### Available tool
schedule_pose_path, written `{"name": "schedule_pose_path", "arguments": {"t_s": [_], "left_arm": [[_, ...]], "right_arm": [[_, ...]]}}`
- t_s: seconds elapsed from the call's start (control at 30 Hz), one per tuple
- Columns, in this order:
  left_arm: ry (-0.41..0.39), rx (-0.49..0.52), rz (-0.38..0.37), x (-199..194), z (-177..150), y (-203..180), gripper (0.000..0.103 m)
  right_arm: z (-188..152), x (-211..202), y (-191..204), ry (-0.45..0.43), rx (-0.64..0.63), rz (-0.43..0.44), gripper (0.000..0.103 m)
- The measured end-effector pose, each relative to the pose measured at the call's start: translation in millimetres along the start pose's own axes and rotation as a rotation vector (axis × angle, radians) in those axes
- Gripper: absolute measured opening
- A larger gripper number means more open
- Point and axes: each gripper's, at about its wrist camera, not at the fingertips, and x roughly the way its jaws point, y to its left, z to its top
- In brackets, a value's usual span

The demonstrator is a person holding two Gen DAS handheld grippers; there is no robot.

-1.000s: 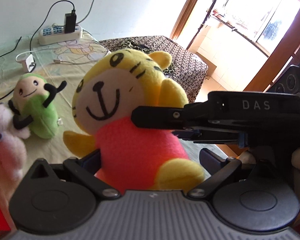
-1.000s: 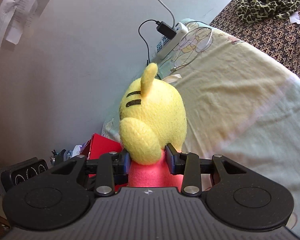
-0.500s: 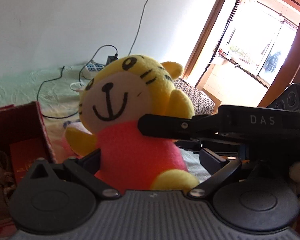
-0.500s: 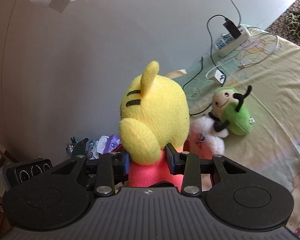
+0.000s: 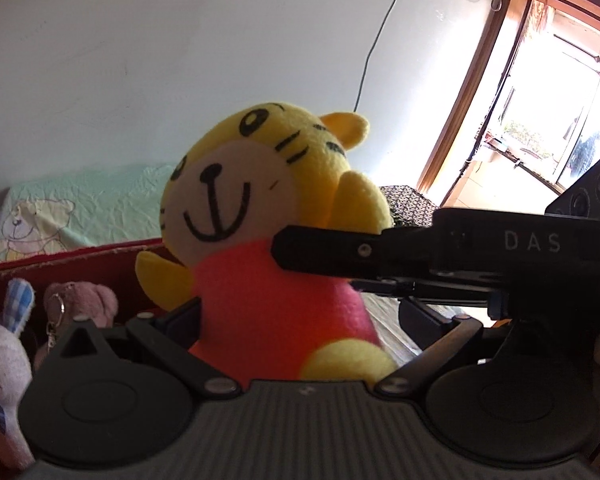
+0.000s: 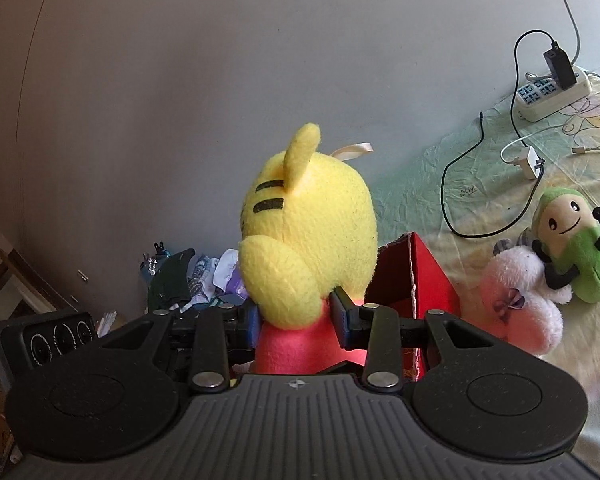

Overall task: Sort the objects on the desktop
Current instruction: 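Lift the tiger plush with the right tool and carry it to the red box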

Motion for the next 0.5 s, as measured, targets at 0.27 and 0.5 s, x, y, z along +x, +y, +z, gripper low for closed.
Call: {"name": "schedule_pose_path", "arguments": {"t_s": [0.27, 0.5], "left_arm": [[0.079, -0.086, -0.038, 14.5, -13.9, 37.3, 0.099], [0.146, -0.155, -0.106, 31.7, -25.1, 55.9, 0.099]], "right_arm": [[-6.0, 33.7, -0.4, 0.081, -0.015, -0.120, 0.038], [-8.7, 49.5, 1.3, 0.169, -0.047, -0.218, 0.038]]}}
